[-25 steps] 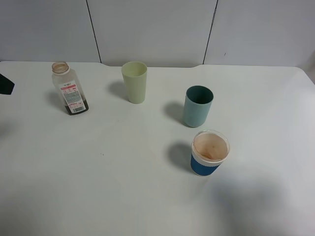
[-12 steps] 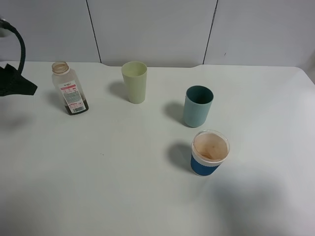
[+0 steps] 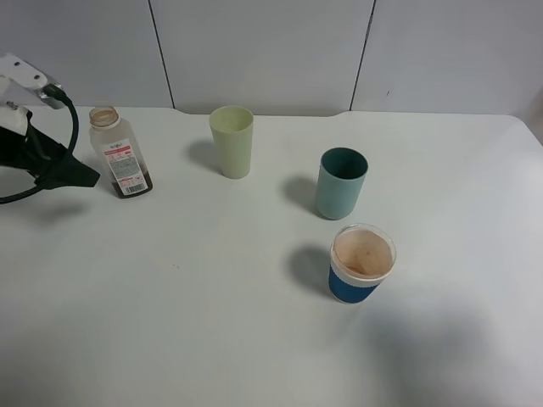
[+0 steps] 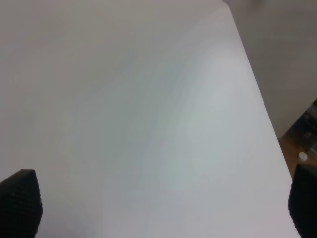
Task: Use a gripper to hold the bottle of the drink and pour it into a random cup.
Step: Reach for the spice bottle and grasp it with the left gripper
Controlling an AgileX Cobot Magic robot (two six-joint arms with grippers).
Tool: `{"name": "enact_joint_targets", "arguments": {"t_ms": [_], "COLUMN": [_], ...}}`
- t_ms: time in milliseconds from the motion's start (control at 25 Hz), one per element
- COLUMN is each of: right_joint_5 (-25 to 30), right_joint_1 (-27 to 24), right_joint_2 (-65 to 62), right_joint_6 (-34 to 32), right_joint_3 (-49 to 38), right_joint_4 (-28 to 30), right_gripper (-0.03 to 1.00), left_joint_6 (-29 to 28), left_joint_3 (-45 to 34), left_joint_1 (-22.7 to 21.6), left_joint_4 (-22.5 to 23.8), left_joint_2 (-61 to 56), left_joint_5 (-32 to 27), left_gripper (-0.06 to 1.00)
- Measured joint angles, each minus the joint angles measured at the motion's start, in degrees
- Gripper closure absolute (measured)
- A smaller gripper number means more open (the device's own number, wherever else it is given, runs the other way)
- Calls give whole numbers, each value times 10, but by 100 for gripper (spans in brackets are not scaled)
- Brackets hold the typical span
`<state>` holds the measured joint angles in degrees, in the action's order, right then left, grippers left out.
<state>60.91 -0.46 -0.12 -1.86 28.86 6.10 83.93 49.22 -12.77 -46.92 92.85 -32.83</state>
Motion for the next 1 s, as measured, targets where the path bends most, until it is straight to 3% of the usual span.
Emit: {"name": "enact_joint_targets", "arguments": {"t_ms": [400, 1000], "right_joint_5": [0, 0], "right_joint_1": [0, 0], "right_joint_2": [0, 0], "right_joint_6": [0, 0], "right_joint_3": [0, 0], "right_joint_4": [0, 0], "right_gripper": [-2, -2], "left_joint_6": [43, 208], "left_joint_3": [0, 0], "left_joint_1": [0, 0], "left_joint_4": [-12, -166], "left_joint_2": [86, 119], "left_joint_5": [75, 61], "left_gripper": [-4, -4]}}
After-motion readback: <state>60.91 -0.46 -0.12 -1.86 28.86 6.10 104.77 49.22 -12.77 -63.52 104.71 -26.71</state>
